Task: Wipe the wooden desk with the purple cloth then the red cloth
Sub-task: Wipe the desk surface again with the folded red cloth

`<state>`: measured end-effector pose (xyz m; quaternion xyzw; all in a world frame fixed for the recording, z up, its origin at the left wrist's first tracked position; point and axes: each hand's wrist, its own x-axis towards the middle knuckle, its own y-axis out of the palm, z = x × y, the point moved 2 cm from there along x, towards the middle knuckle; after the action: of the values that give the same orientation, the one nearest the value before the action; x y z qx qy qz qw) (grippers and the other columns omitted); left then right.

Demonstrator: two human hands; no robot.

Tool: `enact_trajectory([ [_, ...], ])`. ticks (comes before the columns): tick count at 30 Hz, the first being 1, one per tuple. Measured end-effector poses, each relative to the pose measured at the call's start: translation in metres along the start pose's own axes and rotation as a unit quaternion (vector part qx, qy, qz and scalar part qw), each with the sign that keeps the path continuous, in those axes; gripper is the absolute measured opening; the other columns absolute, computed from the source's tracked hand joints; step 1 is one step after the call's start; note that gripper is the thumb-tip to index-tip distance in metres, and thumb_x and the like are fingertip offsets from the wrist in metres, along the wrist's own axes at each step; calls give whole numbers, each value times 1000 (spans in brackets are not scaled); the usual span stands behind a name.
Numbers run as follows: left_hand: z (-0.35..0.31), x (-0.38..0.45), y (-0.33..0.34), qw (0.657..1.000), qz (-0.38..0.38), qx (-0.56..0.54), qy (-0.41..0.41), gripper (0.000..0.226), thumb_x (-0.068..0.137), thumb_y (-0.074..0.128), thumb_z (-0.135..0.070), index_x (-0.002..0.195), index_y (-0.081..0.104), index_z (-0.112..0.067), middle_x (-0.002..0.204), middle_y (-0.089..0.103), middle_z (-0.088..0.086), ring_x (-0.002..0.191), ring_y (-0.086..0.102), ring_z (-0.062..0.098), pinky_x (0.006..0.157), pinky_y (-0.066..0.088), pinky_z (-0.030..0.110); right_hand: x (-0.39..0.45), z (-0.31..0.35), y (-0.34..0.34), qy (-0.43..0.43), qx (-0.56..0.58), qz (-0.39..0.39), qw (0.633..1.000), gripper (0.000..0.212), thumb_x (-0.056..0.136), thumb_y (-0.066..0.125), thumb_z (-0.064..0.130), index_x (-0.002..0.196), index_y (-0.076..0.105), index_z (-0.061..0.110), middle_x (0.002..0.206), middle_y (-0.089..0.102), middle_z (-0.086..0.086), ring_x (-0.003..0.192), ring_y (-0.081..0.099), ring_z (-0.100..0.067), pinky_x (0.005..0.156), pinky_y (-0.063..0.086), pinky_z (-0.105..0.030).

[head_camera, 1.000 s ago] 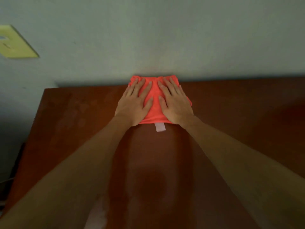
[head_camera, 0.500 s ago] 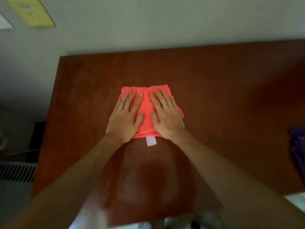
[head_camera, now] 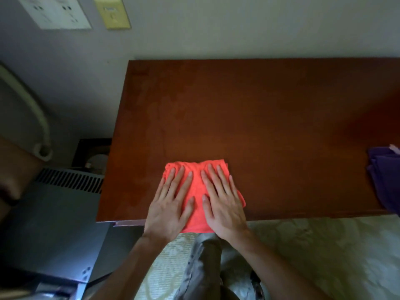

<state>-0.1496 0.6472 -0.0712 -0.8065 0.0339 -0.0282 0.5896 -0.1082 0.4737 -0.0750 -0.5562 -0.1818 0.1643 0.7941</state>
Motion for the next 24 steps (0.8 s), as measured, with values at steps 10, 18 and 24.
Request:
enact_trajectory([
  [10,27,40,-4,1000,-10,-4,21,63,107,28,-47,163,10,-24,171,8,2,158,-4,17,129,10,44,48,-10,5,-18,26,-1,1000,58,106,32,35,162,28,20,172,21,1,161,7,-17,128,20,-51],
  [18,90,173,-16,999,-23,23,35,64,105,24,-50,162,15,-23,170,12,3,158,0,19,128,13,45,184,-30,15,1,36,-35,999,60,102,34,35,159,36,18,168,31,-3,159,16,-20,128,21,-51],
  [24,137,280,-32,997,-31,36,63,64,105,25,-49,162,18,-20,170,14,5,158,2,21,127,13,45,295,-47,25,17,29,-39,999,63,101,30,38,160,34,17,169,29,-5,160,14,-22,129,17,-51],
])
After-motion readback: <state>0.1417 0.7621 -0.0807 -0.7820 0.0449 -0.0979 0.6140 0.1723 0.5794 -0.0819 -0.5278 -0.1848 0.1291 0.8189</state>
